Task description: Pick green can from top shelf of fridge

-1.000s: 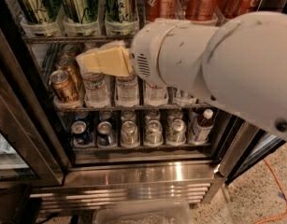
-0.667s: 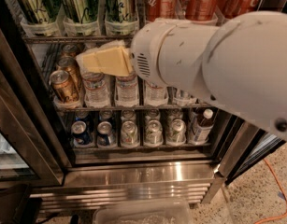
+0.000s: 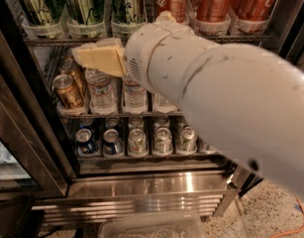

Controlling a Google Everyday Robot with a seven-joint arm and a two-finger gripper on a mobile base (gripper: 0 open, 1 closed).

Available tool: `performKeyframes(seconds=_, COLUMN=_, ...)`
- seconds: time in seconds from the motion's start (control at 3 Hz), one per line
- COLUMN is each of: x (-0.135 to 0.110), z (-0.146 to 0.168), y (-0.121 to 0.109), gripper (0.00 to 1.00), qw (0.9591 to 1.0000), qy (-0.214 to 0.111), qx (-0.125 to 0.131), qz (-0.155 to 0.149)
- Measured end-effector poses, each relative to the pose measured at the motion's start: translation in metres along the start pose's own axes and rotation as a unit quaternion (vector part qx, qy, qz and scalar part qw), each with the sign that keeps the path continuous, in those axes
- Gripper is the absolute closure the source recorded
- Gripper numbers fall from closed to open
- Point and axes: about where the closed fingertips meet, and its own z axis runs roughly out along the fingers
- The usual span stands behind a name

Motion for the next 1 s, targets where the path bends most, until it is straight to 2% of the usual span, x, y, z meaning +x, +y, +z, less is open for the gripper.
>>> performKeyframes(seconds=0.33, x=-0.0001, z=0.0006, y=-0.0051, gripper=0.00, qw=0.9989, qy=-0.026, qx=0.038, qz=0.009)
performKeyframes(seconds=1.0, x=-0.0008, z=0.0063, y=-0.0122, gripper=0.00, qw=0.9936, qy=-0.064, qx=0.093, qz=0.004)
